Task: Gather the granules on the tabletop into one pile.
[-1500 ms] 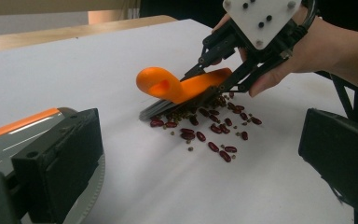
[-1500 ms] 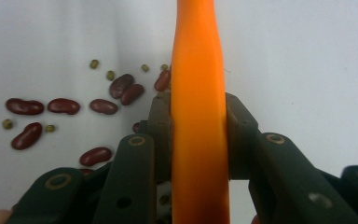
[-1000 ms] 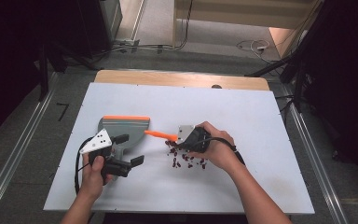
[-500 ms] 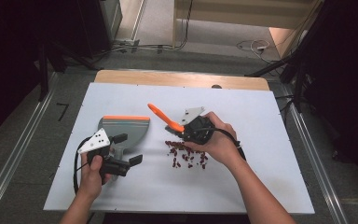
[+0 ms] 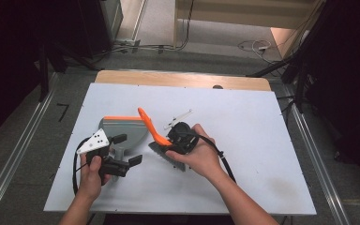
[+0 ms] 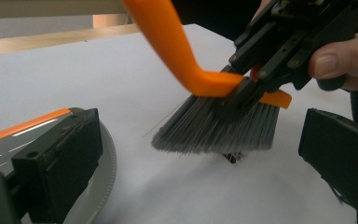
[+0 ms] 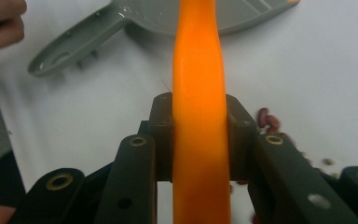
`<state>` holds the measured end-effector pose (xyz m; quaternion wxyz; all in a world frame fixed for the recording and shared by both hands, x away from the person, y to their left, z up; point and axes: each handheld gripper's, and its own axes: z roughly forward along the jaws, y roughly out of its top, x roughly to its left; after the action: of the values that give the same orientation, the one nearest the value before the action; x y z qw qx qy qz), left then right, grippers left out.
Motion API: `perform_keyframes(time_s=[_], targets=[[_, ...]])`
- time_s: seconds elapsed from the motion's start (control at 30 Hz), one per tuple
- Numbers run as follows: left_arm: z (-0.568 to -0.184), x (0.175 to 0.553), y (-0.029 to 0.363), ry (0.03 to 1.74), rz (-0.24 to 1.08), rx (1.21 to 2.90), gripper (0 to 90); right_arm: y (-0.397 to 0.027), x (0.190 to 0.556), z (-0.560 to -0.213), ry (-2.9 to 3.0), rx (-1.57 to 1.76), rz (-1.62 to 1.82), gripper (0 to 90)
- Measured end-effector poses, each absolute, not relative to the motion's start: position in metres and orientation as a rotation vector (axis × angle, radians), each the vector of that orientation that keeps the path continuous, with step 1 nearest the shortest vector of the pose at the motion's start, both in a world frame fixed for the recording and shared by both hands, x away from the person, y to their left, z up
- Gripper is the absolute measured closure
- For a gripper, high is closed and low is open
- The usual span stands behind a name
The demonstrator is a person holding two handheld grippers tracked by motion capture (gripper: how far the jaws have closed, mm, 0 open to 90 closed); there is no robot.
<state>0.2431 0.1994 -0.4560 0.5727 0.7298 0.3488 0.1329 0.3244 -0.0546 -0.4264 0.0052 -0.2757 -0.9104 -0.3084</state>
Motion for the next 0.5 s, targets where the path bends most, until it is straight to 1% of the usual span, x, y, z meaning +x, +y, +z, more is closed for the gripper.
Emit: perform_keyframes(time_s=[0.17, 0.27, 0.5], targets=[[-0.456, 0.243, 0.199, 0.816, 0.31, 1.709, 0.2, -0.052, 0.329, -0.44, -2.723, -0.942, -0.962, 68.7], [-0.456, 0.243, 0.198, 0.815, 0.308, 1.713, 0.2, -0.053, 0.335, -0.455, -2.681, -1.012, -0.94, 68.8], [-0.456, 0.243, 0.197, 0.815, 0.311, 1.715, 0.2, -0.068, 0.351, -0.465, -2.648, -1.133, -0.949, 68.4]])
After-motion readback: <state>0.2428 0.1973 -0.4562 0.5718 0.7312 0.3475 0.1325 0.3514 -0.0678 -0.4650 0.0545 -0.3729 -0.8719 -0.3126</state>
